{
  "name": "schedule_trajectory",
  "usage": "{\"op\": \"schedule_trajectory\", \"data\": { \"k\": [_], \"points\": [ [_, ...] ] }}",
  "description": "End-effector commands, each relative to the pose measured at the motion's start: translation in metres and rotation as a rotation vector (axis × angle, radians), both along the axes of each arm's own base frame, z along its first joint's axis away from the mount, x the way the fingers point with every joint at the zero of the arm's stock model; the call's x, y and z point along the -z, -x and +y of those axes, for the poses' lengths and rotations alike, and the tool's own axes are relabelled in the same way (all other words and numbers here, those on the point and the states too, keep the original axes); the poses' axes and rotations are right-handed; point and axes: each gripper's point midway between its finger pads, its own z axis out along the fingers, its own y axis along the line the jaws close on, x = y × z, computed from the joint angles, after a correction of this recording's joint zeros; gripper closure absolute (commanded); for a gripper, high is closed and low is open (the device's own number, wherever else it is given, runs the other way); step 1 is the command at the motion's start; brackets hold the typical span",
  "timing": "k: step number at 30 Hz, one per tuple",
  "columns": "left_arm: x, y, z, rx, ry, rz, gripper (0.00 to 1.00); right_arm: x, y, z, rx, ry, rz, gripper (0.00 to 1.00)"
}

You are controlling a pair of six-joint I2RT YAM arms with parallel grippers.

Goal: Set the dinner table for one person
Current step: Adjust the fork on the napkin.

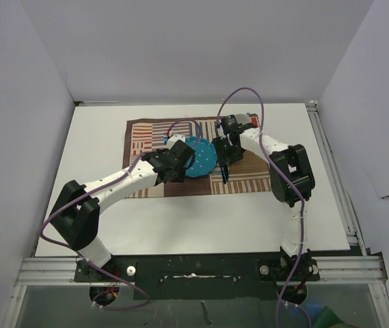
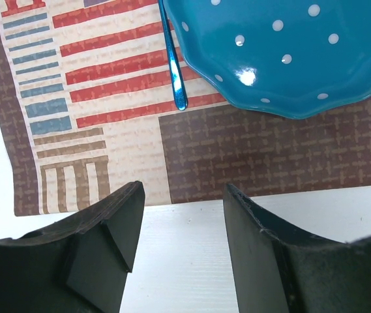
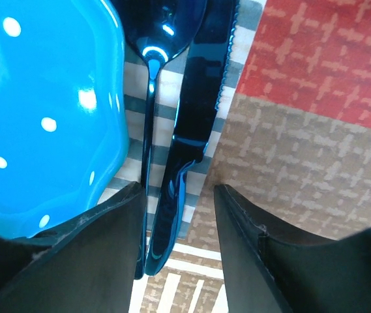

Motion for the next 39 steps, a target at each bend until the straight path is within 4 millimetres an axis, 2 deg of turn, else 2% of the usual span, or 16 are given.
{"op": "schedule_trajectory", "data": {
  "k": [1,12,28,32,39],
  "points": [
    [-0.018,-0.013,-0.010,-0.007,0.042,-0.069,0.47,-0.045,-0.019,-0.006,0.000,0.011,-0.103,0.52],
    [-0.020,-0.013,-0.009,-0.006,0.034,-0.071,0.47,-0.030,-0.016,0.006,-0.036,0.014,-0.066,0.46],
    [-0.017,-0.011,-0.006,-0.010,0.026,-0.066,0.47,-0.005,-0.006,0.014,-0.061,0.016,-0.025,0.46],
    [-0.015,-0.011,-0.002,-0.019,0.012,-0.069,0.47,-0.007,-0.007,0.017,-0.066,0.010,-0.049,0.47],
    [-0.013,-0.011,-0.001,-0.025,0.007,-0.069,0.47,-0.029,-0.018,0.014,-0.065,0.032,-0.104,0.47]
  ]
}}
